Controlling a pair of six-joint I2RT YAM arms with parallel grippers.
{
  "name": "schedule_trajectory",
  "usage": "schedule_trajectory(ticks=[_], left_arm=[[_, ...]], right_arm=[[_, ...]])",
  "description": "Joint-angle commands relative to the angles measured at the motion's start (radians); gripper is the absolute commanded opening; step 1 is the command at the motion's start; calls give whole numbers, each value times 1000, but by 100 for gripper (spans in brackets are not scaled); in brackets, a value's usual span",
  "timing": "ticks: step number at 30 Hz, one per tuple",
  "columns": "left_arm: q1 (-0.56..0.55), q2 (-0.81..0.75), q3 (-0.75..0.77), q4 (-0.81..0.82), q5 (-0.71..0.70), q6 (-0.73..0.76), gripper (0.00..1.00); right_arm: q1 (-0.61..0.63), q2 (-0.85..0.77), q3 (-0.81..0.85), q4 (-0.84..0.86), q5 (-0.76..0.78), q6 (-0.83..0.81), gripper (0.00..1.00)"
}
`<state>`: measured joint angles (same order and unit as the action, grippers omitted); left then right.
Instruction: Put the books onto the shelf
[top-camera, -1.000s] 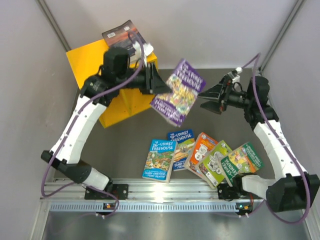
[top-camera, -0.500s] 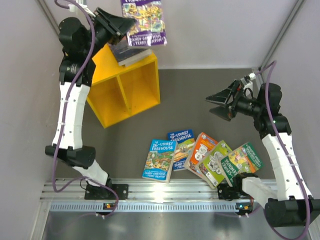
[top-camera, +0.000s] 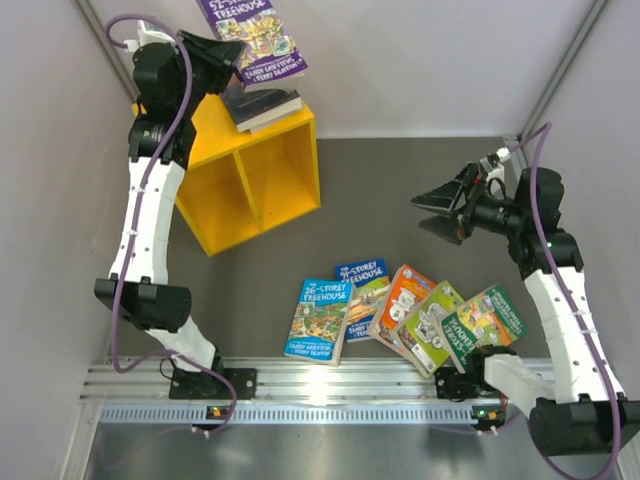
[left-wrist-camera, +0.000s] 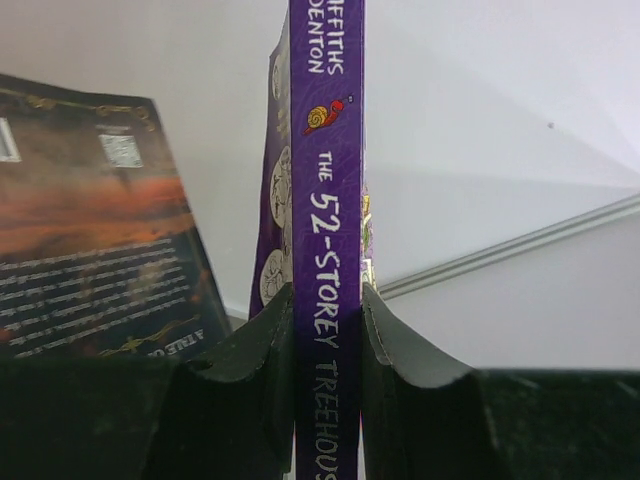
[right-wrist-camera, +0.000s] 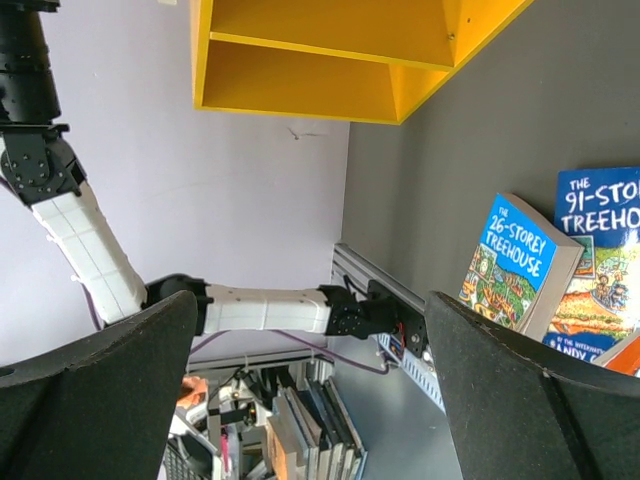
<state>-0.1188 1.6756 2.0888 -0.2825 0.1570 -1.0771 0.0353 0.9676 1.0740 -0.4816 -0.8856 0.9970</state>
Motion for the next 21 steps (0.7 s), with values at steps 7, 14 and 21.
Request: schedule_trajectory(ticks=[7,14,21], left_arm=[[15,19,76,-87,-23,141,0],[16,76,137,-202,-66,236,0],[15,59,94,-248,-120,276,0]], right_arm=[[28,6,7,20,-13,-24,94],[44,17,4,21,-13,-31,94],[48,14,-5,20,-15,-31,94]])
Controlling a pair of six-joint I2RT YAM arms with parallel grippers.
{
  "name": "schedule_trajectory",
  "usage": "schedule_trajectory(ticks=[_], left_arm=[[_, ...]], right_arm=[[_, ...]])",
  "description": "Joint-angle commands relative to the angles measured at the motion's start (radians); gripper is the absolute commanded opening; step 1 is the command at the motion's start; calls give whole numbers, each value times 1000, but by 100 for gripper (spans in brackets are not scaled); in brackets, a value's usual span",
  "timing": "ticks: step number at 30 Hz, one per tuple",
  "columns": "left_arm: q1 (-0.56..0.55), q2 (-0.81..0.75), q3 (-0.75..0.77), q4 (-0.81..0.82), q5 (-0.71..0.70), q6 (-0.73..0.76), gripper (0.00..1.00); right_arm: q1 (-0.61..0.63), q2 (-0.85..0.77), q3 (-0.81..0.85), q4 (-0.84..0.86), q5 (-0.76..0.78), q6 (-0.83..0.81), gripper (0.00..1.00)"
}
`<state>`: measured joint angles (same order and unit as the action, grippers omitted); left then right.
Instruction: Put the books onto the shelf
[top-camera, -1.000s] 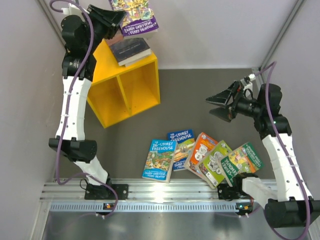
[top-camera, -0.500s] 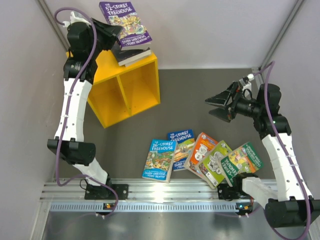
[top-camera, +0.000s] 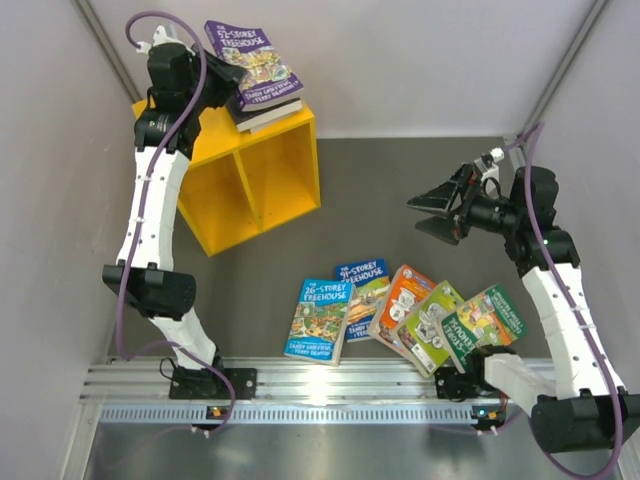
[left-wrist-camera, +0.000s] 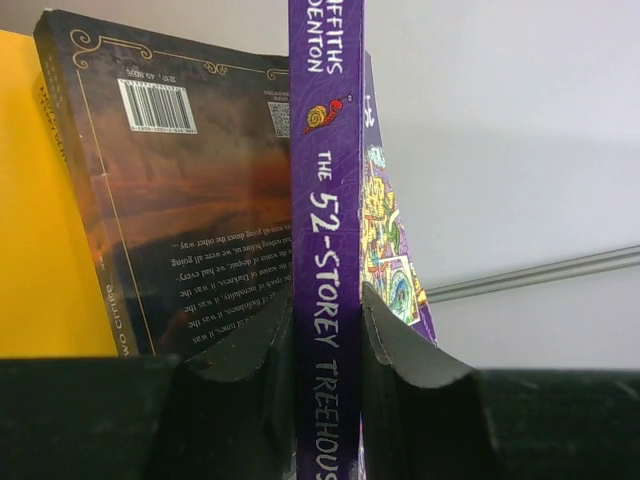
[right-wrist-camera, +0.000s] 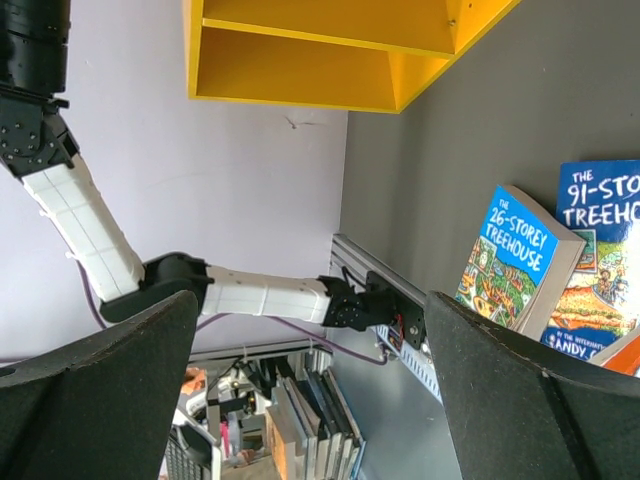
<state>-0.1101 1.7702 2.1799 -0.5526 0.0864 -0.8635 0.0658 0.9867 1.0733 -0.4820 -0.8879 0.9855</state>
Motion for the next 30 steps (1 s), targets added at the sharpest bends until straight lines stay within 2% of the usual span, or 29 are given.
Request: schedule_trajectory(ticks=[1,7,8,17,18,25,26,30], left_arm=[[6,-38,0,16,-66,69,0],[7,-37,-3,-26,-77,109,0],[7,-35,-5,-32,-114,110,1],[7,-31,-8,-61,-145,173,27],[7,-31,-6,-60,-140,181,34],[7,15,52,-112,-108,242,57],[6,15,50,-115,-106,250,64],[7,21,49,-118,-116,270,70]], right_arm=[[17,-8,-6,19,-13,-19,94],[16,-13,-19,22,-13,-18,94],[17,-13,-21,20,-11,-16,94],[16,-20,-30,20,-9,-13,94],[15,-19,-30,22,-8,-11,94],[15,-22,-42,20,-2,-10,94],[15,-22,-42,22,0,-10,94],[15,-17,-38,25,4,-10,94]])
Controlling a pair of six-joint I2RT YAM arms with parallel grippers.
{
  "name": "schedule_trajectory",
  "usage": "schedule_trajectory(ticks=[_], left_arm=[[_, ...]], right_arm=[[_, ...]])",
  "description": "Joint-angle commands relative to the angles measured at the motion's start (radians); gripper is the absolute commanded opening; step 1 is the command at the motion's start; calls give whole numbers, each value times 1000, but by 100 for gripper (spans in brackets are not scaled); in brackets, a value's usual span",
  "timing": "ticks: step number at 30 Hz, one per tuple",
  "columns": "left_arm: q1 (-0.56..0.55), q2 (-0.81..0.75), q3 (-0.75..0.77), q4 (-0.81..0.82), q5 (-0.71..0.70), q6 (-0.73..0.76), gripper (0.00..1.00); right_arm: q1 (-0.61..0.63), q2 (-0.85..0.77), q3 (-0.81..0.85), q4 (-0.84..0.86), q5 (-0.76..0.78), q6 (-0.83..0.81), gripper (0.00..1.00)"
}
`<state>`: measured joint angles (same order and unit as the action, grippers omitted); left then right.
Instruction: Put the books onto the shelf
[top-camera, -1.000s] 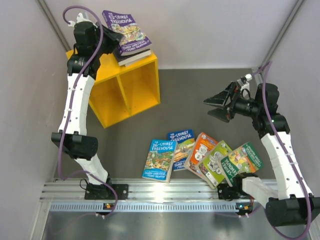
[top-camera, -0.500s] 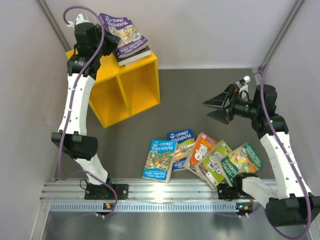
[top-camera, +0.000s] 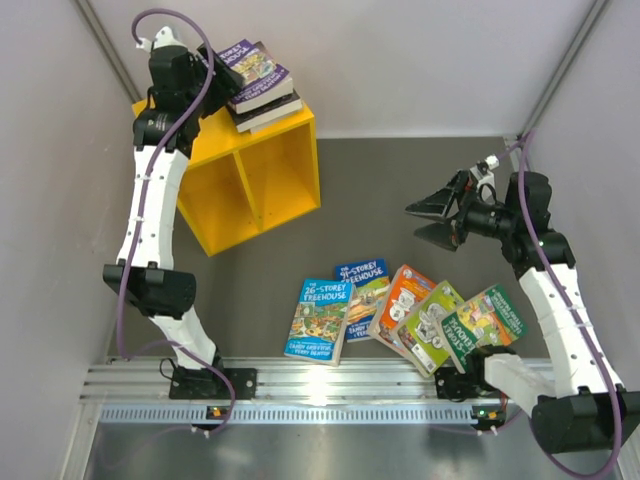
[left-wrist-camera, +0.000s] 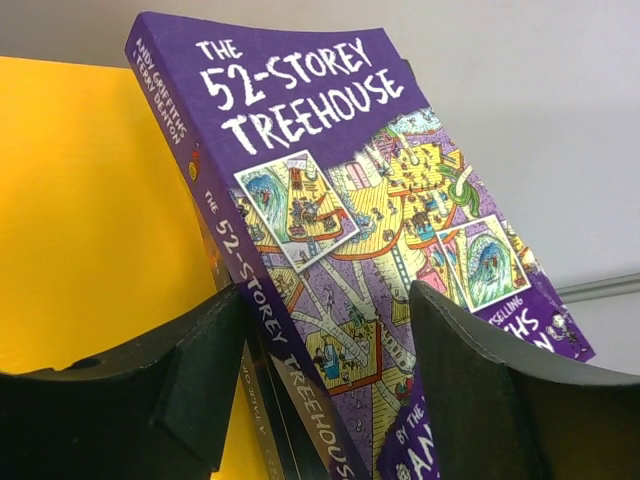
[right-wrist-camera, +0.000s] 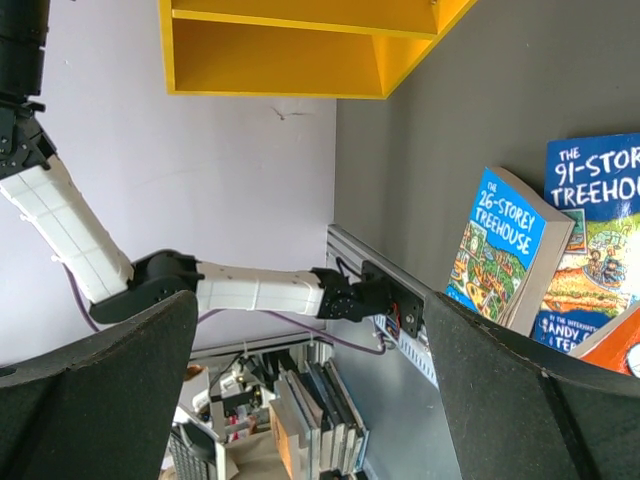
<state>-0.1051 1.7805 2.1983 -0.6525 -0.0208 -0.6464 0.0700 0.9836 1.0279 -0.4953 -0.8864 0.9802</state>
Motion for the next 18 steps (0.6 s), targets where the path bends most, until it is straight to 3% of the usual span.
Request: schedule_trajectory(ticks=[1,12,18], left_arm=[[2,14,37,-18,-10,57,71],[1,33,107,-29,-65,157,77],[1,16,126,-18,-133,174,88]], right_arm=[[11,-14,9,37,4,-5,94],[8,-14,-3,40,12,-5,94],[8,-10,-12,41,15,-8,93]])
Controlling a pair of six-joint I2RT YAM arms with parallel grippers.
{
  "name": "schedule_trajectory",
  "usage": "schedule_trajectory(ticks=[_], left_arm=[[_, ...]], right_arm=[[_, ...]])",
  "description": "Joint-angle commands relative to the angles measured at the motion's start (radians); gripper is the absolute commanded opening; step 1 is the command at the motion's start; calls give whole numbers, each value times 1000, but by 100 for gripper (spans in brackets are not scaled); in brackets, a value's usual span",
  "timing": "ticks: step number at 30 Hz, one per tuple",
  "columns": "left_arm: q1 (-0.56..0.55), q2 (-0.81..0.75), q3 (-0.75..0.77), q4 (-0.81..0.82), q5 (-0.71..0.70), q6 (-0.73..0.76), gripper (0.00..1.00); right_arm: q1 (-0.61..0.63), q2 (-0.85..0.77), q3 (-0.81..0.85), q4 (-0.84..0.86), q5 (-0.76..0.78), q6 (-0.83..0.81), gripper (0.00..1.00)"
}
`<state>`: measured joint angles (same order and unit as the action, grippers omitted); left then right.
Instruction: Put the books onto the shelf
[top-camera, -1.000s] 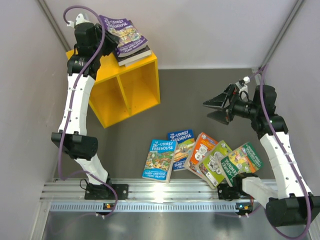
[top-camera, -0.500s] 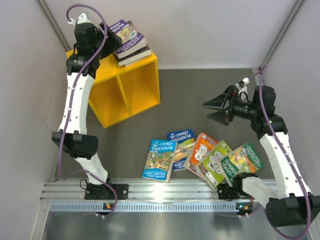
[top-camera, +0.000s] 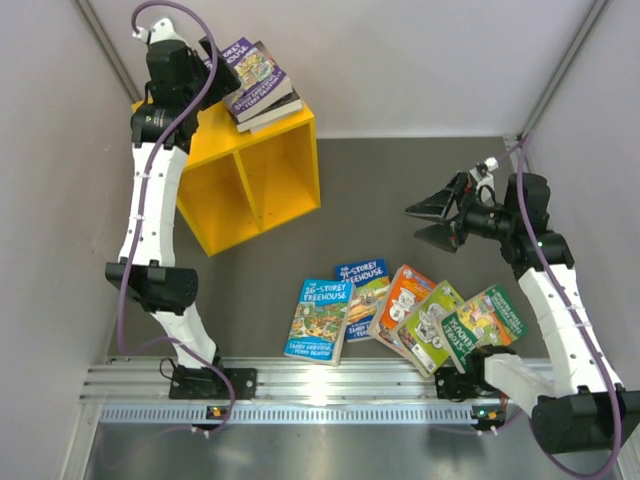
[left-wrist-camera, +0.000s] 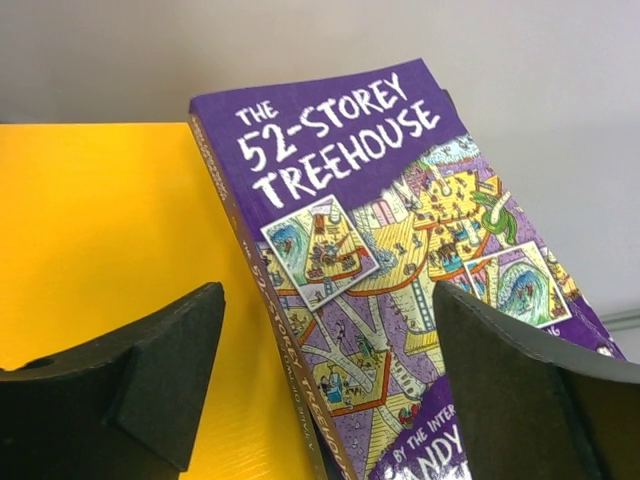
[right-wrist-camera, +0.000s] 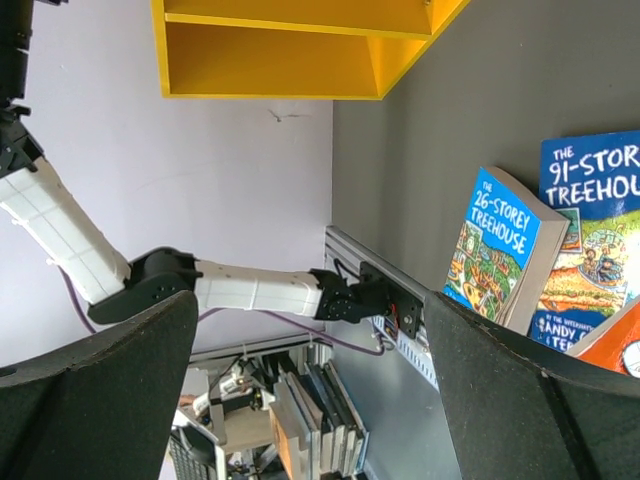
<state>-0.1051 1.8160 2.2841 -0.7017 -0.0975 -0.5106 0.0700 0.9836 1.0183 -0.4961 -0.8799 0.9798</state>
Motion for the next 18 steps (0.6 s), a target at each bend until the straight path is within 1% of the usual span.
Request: schedule_trajectory(ticks=[1,4,6,8,10,11,15,17,18], left_arm=[[2,-27,38,34,-68,38,91],[2,-55,38,57,-64,23,98],[1,-78,37,99,-30,9,99],[2,-127,25,143,50,-6,99],[1,-199,-32,159,79,-26,99],[1,-225,-58,159,76,-34,99],[1,-387,-174,75,-10,-60,99],[1,-438,-216,48,-18,-57,99],[1,-480,-260,35,-8,-60,99]], right_arm=[[10,-11,-6,42,9,-9,94],[10,-8,-6,42,12,-15,94],[10,-10,-1,41,19,-21,94],[10,-10,14,31,27,-36,94],[10,-2,49,7,45,-76,94],[11,1,64,-33,51,-95,94],[16,17,140,-136,116,-213,94],[30,18,173,-177,139,-245,94],[39,23,186,-192,166,-278,94]])
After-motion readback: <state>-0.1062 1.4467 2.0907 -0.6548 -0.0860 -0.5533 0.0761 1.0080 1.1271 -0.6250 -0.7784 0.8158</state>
